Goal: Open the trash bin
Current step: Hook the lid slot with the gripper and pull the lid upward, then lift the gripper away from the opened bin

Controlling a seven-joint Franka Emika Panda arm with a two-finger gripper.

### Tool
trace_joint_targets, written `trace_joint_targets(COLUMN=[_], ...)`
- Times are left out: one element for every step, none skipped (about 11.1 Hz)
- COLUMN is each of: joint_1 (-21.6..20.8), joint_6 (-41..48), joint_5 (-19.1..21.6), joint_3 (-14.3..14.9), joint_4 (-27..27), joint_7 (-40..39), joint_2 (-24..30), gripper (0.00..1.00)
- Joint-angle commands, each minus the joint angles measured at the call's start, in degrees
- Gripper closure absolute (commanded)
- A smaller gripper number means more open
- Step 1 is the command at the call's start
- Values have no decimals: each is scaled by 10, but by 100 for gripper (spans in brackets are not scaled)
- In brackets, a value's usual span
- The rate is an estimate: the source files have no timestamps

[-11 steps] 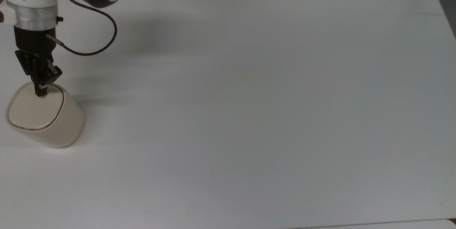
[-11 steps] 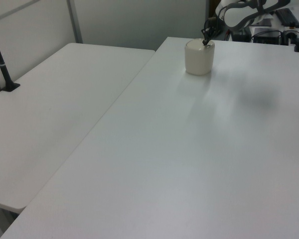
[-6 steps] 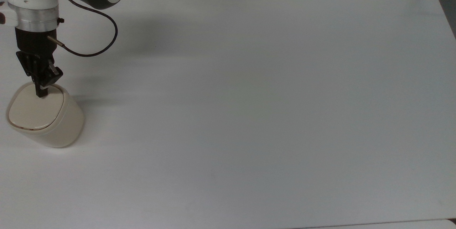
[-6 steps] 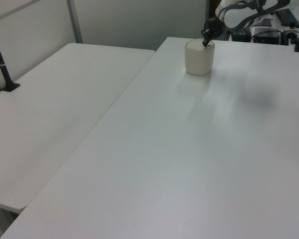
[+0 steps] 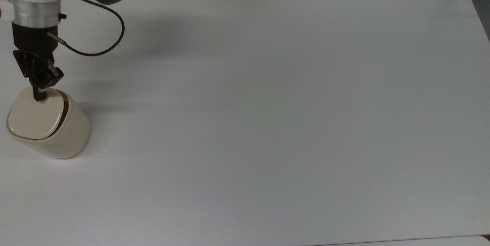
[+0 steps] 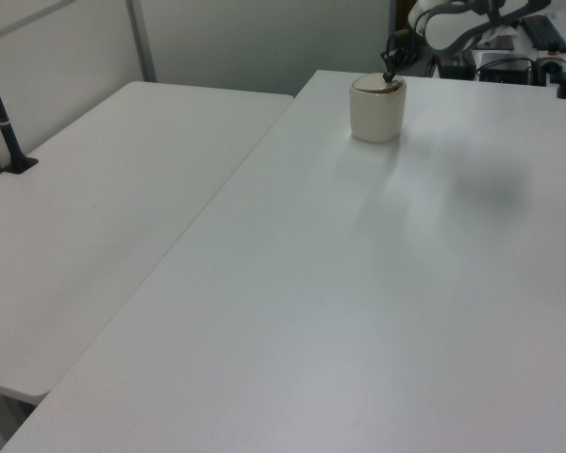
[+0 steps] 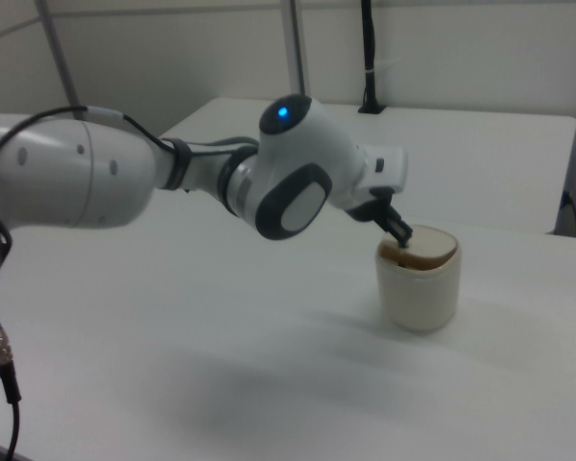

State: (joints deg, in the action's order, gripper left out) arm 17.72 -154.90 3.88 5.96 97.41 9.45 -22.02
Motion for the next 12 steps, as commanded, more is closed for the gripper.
trace_joint_targets(joint_1=[-7,-8,-15,-25,-44,-53,-63,-79,-96,-112,-134,-156], joint_6=[36,48,65,105,143,175,214,257,305,351,383,410], joint_5=[13,14,16,16,15,15,15,15,15,15,15,14], joint_3=[-6,-8,-13,-15,-15,-15,-15,-14,-12,-10,-8,-5], joint_4=[22,22,19,5,1,1,-2,-2,-2,-2,-2,-2], joint_7=[49,66,88,107,116,132,151,168,174,181,196,203], joint_2=[80,100,119,130,139,154,170,191,212,227,236,238], gripper=[100,100,100,100,100,100,100,100,100,100,100,100])
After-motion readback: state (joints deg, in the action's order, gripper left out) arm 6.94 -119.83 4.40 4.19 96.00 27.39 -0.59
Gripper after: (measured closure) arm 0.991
